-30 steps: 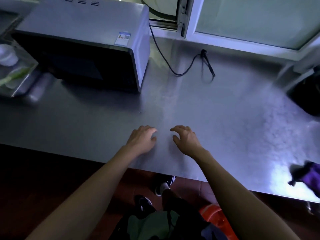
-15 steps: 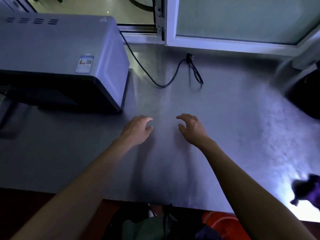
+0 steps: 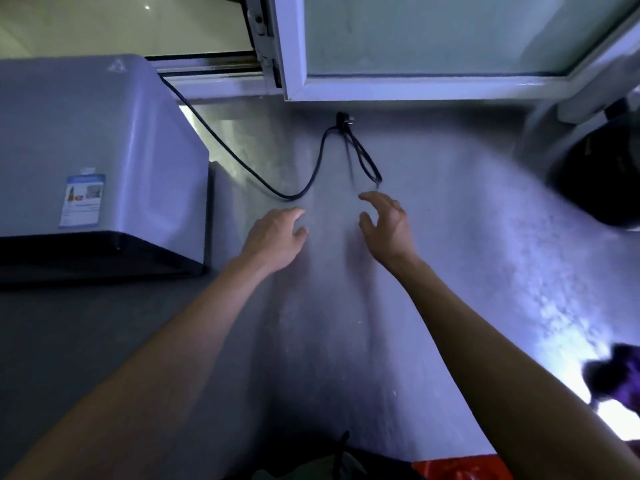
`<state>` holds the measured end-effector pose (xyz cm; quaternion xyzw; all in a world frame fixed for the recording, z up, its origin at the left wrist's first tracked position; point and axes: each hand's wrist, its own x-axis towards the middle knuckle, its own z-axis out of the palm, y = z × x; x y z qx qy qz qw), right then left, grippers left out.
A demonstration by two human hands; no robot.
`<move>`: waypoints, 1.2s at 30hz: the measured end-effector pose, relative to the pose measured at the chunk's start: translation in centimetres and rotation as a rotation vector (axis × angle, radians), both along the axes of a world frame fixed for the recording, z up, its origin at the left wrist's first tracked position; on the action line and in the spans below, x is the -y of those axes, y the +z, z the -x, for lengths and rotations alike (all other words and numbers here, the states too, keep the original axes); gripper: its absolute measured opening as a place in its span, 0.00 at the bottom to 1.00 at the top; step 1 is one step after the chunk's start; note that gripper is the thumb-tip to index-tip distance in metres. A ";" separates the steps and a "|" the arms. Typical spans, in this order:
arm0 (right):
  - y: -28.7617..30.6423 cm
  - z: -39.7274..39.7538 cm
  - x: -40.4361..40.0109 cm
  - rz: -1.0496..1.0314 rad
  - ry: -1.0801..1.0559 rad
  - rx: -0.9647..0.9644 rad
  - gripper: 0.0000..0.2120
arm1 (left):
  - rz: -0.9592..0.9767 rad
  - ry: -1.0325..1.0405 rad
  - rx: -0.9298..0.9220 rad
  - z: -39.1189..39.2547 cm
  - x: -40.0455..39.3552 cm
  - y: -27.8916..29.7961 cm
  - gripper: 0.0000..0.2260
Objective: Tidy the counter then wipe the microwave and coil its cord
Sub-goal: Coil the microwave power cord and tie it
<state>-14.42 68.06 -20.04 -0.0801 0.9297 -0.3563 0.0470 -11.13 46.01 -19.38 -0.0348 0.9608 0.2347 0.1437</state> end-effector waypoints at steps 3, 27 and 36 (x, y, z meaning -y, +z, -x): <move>0.1 2.7 0.7 -0.024 -0.043 0.029 0.18 | -0.025 -0.014 -0.015 3.5 0.3 -0.3 0.21; -2.6 10.4 3.4 0.078 -0.232 0.133 0.09 | -0.195 0.023 0.067 9.6 0.0 -2.5 0.17; 1.5 1.0 0.8 0.226 -0.207 0.023 0.11 | -0.175 -0.012 -0.053 3.9 -1.5 2.9 0.22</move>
